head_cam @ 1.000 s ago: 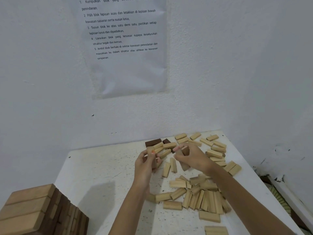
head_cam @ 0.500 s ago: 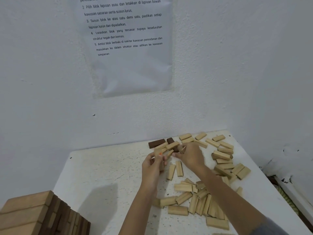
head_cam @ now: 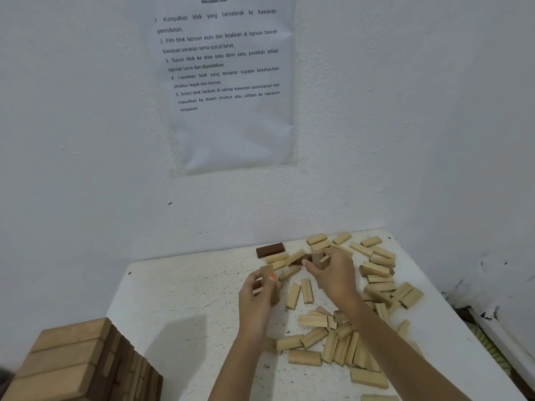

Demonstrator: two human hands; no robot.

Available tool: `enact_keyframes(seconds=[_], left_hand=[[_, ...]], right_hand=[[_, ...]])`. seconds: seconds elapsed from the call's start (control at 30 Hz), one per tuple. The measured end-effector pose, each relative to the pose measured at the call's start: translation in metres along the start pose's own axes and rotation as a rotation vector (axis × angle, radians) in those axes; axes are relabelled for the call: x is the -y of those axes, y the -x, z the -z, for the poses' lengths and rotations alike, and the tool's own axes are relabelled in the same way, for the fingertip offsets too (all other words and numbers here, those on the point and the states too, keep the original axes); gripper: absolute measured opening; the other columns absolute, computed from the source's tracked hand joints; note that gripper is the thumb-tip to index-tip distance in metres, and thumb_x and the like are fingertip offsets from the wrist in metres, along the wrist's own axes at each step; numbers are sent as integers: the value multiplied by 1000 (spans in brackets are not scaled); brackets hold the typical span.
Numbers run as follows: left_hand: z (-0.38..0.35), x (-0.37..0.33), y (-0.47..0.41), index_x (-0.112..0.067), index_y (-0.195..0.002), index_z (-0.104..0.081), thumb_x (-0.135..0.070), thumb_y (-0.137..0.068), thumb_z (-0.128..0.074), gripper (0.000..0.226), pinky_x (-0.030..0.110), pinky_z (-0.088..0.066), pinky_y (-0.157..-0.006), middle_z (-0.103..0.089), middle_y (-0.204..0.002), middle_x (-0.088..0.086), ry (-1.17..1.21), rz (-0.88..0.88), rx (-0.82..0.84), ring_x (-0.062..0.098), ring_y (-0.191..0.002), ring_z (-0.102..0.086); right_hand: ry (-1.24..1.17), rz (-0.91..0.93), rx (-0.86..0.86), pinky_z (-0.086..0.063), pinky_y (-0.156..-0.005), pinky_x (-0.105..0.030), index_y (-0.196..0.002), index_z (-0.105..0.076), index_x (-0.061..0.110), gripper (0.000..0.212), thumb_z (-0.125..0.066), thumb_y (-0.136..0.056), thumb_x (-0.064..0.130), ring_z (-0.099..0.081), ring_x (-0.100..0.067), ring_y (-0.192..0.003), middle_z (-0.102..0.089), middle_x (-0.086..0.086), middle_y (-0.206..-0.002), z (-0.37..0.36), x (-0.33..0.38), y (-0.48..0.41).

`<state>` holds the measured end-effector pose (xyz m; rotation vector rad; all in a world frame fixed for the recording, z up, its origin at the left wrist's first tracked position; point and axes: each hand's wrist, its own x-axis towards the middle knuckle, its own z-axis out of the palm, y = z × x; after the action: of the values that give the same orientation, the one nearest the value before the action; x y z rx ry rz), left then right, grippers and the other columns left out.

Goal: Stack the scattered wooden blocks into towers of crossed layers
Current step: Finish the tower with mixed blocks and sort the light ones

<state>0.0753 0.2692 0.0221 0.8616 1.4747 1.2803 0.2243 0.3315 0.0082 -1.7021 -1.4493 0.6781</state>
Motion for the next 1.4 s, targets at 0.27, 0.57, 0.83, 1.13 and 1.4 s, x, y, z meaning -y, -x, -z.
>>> enact_keyframes(seconds=[0.27, 0.57, 0.83, 1.13, 1.4], left_hand=[[8, -3, 32, -19, -103, -68, -23, -93, -62, 12, 19, -48, -67, -65, -94, 3, 0, -32, 15, 14, -85, -63], [25, 12, 87, -18, -105, -67, -18, -87, -71, 18, 12, -48, -62, -65, -87, 4, -2, -126, -46, 12, -79, -60], [43, 43, 134, -22, -98, -68, -19, -85, -73, 14, 15, -49, -64, -68, -79, -3, -131, -109, -26, 12, -77, -64], [71, 69, 164, -16, -104, -65, -14, -92, -62, 12, 12, -43, -66, -66, -90, -2, -254, -35, -24, 4, -82, -59], [81, 76, 164, -11, -112, -63, -14, -89, -67, 23, 11, -42, -66, -55, -82, -2, -396, -122, -53, 7, -76, -53]], right_hand=[[-284, -34, 0, -43, -53, -11, -104, -71, 18, 23, -76, -82, 15, -47, 1, -50, -59, 10, -63, 38, 19, 46], [-555, -150, 84, -53, -68, -15, -99, -75, 21, 19, -71, -86, 8, -69, -2, -82, -74, 5, -93, 61, 19, 129], [-578, -283, 191, -50, -54, -18, -94, -74, 13, 12, -71, -85, 6, -65, -9, -60, -72, -6, -76, 44, 10, 189], [-478, -325, 350, -35, -39, -18, -106, -69, 18, 25, -74, -83, 9, -46, -13, -49, -47, -9, -69, 28, -2, 216], [-437, -322, 238, -39, -60, -24, -106, -51, 18, 25, -67, -90, 30, -56, -16, -88, -63, -7, -111, 24, -13, 222]])
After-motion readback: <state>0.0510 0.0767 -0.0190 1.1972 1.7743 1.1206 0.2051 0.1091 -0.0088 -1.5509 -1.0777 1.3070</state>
